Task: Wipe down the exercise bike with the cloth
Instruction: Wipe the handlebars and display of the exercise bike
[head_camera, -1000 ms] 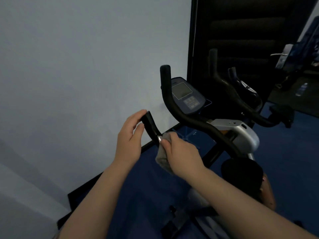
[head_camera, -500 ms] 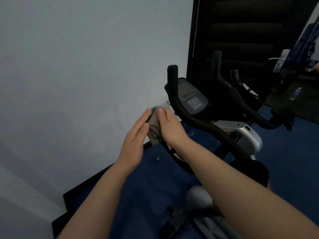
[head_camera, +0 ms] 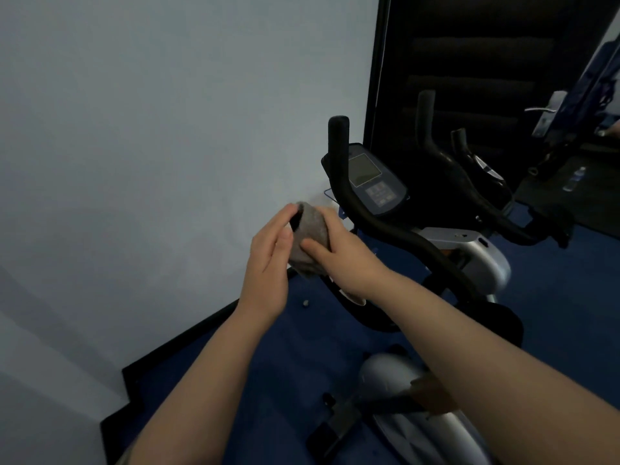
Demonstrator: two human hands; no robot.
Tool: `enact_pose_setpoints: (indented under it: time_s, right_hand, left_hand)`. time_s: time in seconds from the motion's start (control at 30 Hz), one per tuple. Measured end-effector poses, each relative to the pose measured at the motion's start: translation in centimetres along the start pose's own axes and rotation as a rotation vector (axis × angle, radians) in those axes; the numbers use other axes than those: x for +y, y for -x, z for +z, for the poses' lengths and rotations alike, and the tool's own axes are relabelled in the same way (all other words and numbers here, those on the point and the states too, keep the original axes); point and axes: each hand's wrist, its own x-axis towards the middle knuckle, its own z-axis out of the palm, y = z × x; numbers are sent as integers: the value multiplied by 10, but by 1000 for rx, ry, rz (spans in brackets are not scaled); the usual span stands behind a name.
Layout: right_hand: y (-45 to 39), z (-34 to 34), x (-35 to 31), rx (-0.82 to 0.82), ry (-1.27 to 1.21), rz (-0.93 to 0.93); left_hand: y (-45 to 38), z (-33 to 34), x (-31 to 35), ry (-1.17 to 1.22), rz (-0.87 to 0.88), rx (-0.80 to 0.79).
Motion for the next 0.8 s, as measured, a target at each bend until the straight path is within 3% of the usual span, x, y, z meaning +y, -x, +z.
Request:
enact_pose_setpoints:
  time_s: [0.27, 0.33, 0.5, 0.67, 0.8]
  right_hand:
    - [46, -41, 27, -366, 357, 270]
    - [50, -41, 27, -371, 389, 304]
    - [43, -11, 25, -153, 246, 207]
    - [57, -50, 32, -417, 348, 309]
    - [32, -44, 24, -427, 335, 263]
  left_hand:
    - [-1, -1, -8, -31, 16, 14]
    - [-2, -1, -10, -24, 23, 11]
    - [2, 8, -18, -25, 18, 9]
    - [1, 12, -18, -41, 1, 47]
    - [1, 18, -18, -46, 8, 75]
